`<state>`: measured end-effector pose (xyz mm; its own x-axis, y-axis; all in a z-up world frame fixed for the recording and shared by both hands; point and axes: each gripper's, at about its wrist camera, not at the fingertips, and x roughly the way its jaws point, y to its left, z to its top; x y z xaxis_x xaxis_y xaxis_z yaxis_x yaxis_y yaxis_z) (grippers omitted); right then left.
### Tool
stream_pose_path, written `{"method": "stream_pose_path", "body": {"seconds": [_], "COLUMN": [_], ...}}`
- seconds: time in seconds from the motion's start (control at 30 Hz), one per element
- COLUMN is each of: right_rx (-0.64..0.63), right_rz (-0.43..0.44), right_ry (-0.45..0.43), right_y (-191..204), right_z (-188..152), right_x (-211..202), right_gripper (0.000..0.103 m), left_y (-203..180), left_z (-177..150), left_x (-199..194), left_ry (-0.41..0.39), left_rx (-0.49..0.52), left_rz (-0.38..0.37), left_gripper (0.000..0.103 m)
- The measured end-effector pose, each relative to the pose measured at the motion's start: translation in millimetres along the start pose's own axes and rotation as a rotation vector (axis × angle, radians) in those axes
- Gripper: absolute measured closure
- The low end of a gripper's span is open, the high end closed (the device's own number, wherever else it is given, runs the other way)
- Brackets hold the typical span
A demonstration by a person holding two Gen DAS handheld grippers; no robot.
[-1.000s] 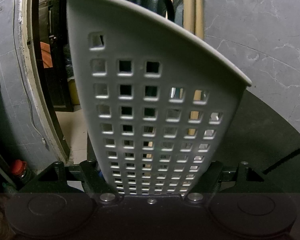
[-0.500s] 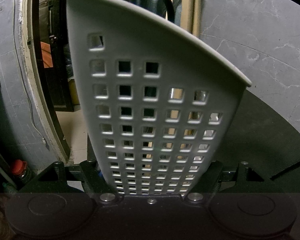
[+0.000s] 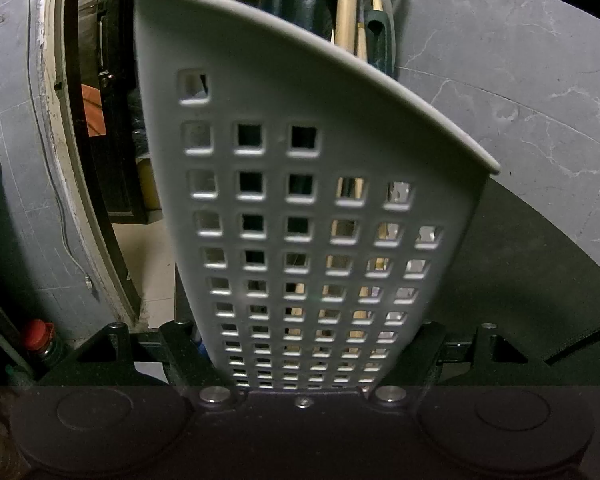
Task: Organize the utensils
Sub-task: 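Carry the chopsticks over the white caddy held by the left gripper, then lower the chopsticks into the caddy and open the right gripper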
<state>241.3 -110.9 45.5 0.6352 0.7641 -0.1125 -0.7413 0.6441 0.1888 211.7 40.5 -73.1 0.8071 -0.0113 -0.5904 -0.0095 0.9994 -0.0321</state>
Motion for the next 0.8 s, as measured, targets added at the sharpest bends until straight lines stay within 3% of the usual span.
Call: {"method": "stream_pose_path", "body": {"seconds": [0.47,0.8], "right_rx": [0.000,0.004], "right_rz": [-0.019,-0.024], "right_ry": [-0.011,-0.019], "right_y": [-2.6,-5.5], "right_z": [2.9,5.0], "right_x": [-8.5,-15.8], "right_gripper": [0.067,0.053], "left_y": [0.6,-5.2], "left_z": [2.2,3.3], "left_x": [-2.3,-8.9], "left_ry": [-0.002,-0.014], "left_rx": [-0.001,0.004], "left_rz": [0.003,0.013], "left_gripper": [0.025,0.016]}}
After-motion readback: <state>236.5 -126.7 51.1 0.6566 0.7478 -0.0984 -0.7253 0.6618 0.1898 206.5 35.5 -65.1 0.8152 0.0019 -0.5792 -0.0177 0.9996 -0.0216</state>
